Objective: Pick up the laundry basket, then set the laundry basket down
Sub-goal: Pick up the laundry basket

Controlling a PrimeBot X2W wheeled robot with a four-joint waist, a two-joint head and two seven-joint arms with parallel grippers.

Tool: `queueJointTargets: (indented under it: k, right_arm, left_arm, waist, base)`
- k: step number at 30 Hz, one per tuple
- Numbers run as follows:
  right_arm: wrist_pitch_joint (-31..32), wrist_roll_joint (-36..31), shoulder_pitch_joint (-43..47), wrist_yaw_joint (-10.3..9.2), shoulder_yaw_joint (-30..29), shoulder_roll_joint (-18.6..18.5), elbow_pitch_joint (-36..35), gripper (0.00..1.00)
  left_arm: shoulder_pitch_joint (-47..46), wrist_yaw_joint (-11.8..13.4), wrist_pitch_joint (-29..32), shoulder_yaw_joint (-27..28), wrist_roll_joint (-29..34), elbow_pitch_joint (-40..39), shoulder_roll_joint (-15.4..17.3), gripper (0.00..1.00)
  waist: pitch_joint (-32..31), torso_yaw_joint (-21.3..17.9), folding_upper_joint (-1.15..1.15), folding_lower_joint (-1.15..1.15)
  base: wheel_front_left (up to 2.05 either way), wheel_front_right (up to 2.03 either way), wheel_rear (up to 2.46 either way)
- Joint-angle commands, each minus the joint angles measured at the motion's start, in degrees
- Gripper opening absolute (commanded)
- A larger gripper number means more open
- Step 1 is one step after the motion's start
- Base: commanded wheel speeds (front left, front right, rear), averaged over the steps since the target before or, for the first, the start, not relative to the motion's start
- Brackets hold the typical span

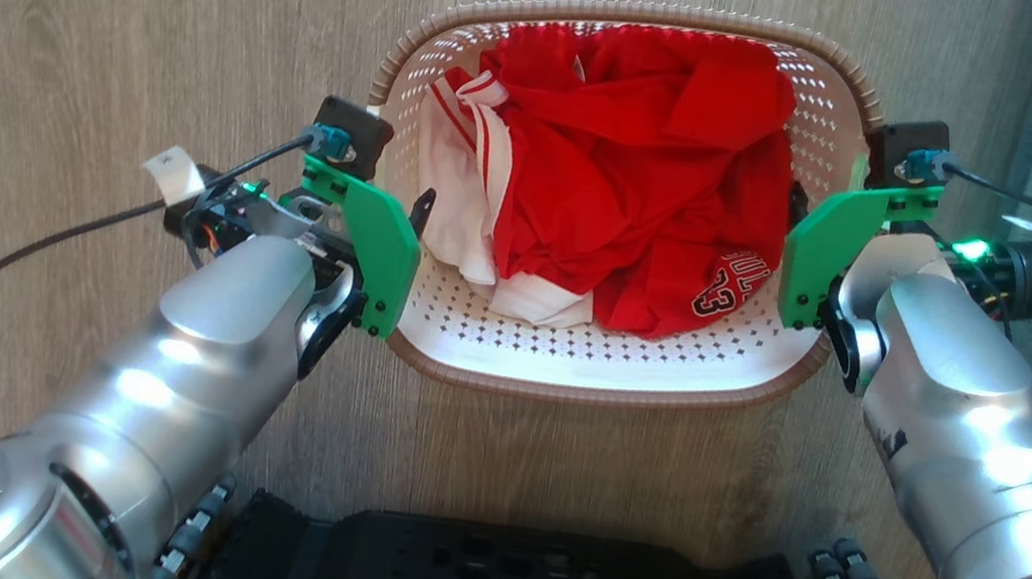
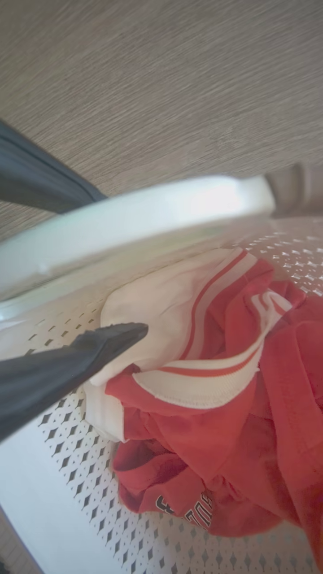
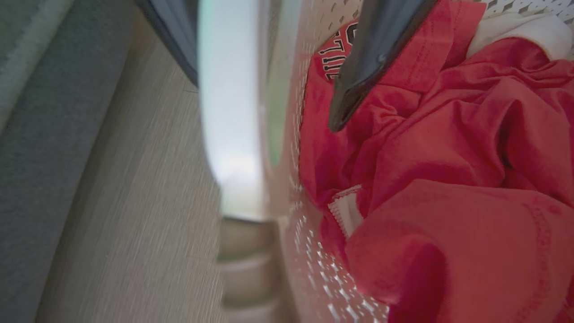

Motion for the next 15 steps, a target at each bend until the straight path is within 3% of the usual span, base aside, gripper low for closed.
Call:
queueJointTargets:
  k: [1, 15]
  right_arm:
    - [-0.3, 0.6, 2.2, 0.39, 1.0, 0.8, 0.0, 1.0]
    - [0.6, 3.9, 1.7, 0.39, 2.3, 0.8, 0.3, 1.0]
  left_arm:
    - [0.3, 0.2, 0.2, -0.2, -0.6, -0.2, 1.0, 1.0]
    - [-0.9, 0.9, 0.8, -4.3, -5.2, -0.5, 1.0, 1.0]
  waist:
    - [0.2, 0.1, 0.0, -0.01]
    - [1.1, 0.5, 0.0, -0.01]
  base:
    - [0.0, 0.0, 0.0]
    - [0.0, 0.0, 0.0]
